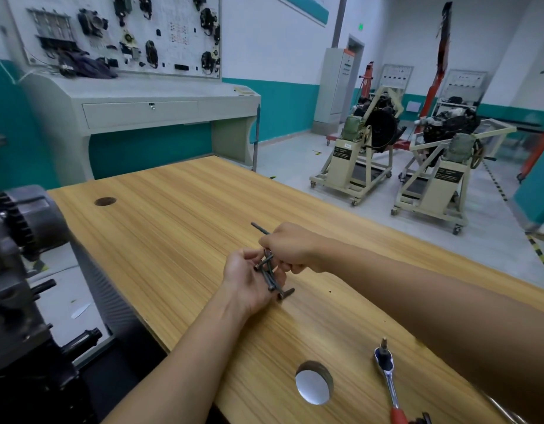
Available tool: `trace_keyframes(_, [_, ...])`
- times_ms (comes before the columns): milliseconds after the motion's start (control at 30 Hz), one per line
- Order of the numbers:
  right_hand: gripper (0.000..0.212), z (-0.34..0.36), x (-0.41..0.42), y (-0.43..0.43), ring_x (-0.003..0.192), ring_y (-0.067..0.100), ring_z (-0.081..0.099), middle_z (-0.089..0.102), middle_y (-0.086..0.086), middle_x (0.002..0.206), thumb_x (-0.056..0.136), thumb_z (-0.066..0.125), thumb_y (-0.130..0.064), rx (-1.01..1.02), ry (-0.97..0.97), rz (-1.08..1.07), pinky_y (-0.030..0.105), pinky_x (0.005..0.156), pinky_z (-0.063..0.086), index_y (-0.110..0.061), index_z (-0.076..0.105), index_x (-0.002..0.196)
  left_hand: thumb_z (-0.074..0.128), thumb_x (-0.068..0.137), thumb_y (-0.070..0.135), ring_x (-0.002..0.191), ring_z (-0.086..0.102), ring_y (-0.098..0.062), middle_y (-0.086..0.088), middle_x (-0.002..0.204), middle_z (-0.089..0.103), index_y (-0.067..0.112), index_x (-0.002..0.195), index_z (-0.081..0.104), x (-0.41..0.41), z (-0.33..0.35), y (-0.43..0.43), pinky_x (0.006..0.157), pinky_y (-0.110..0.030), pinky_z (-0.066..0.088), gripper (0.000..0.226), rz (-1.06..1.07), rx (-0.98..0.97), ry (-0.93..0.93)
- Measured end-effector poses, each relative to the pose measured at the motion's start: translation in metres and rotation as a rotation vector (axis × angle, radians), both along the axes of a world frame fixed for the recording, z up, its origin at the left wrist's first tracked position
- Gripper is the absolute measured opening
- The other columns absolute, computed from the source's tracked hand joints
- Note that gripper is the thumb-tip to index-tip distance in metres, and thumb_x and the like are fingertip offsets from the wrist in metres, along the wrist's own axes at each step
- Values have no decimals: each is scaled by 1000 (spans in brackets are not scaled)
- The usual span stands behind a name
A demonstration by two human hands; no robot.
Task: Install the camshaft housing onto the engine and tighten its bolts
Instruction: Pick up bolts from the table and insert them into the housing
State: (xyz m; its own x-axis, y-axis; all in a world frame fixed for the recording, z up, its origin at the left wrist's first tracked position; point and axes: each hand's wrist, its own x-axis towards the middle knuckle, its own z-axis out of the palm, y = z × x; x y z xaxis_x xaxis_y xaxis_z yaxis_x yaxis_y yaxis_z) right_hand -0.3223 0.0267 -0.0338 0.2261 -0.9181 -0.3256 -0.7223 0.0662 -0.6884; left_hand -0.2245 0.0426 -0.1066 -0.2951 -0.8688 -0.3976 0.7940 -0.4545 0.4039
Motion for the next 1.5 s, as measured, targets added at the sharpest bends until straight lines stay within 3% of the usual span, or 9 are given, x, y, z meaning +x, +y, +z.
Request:
trace_keyframes(133, [22, 6, 21, -1, 53, 23, 55, 60, 18, 81, 100, 37, -9, 23, 96, 36, 27, 46, 46, -2, 56, 91, 32, 104, 39, 65, 54, -21, -12, 84, 60, 11, 110, 60, 2, -3, -3, 55, -29, 44, 40, 95, 94, -22])
trace_keyframes(233, [26, 15, 24, -2, 68, 32, 70, 71, 20, 89, 100, 37, -7, 50, 132, 70, 34, 61, 59, 6, 60, 102, 27, 107, 39, 64, 61, -23, -13, 73, 68, 11, 98, 62, 4, -3, -3, 57, -30, 44, 46, 125, 133, -35])
trace_keyframes(333, [30, 29, 21, -5, 67, 33, 75, 74, 26, 95, 100, 33, -8, 55, 150, 55, 29, 53, 59, 10, 56, 102, 28, 108, 38, 76, 69, -28, -16, 82, 73, 7, 99, 63, 7, 0, -1, 62, -36, 53, 47, 148, 134, -14])
trace_keyframes(500, [22, 63, 2, -6, 60, 23, 72, 73, 18, 92, 104, 40, -16, -61, 114, 74, 24, 50, 55, -5, 54, 90, 42, 107, 36, 62, 60, -19, -15, 75, 59, 2, 90, 58, 10, 15, 2, 45, -28, 58, 41, 147, 173, 63])
trace_keyframes(633, [24, 80, -6, 10, 51, 13, 57, 65, 4, 68, 100, 54, -20, -180, 249, 164, 21, 46, 46, -1, 68, 102, 41, 107, 34, 37, 36, -8, -2, 64, 45, 11, 78, 48, 4, 33, 6, 30, -13, 32, 37, -5, 96, -78])
trace_keyframes(733, [32, 90, 5, 31, 64, 17, 48, 55, 10, 74, 99, 56, -22, -385, 322, 240, 31, 57, 44, 6, 70, 105, 44, 107, 30, 37, 32, -6, -1, 60, 43, 12, 80, 48, 10, 57, 19, 30, -13, 27, 32, -60, -35, -226])
trace_keyframes(1000, [29, 160, 84, 105, 64, 20, 42, 47, 11, 71, 96, 42, 0, -458, -118, 534, 32, 56, 35, -8, 69, 106, 51, 104, 26, 40, 29, -3, 2, 59, 42, 16, 84, 49, 131, 157, 126, 28, -13, 24, 22, 102, -457, -833])
trace_keyframes(1267, [17, 205, 218, 139, 54, 13, 64, 76, 3, 75, 99, 59, -18, -741, -265, 981, 19, 47, 48, -5, 66, 90, 57, 98, 13, 42, 29, -5, 1, 59, 47, 13, 78, 54, 250, 204, 272, 31, -14, 23, 20, 528, -375, -1174])
trace_keyframes(1500, [32, 162, 255, 104, 45, 5, 53, 68, -4, 58, 95, 66, -37, -797, 71, 1060, 12, 44, 41, -10, 74, 78, 53, 98, 3, 42, 31, -5, -2, 60, 52, 8, 94, 60, 289, 195, 291, 29, -15, 24, 9, 578, -240, -1212])
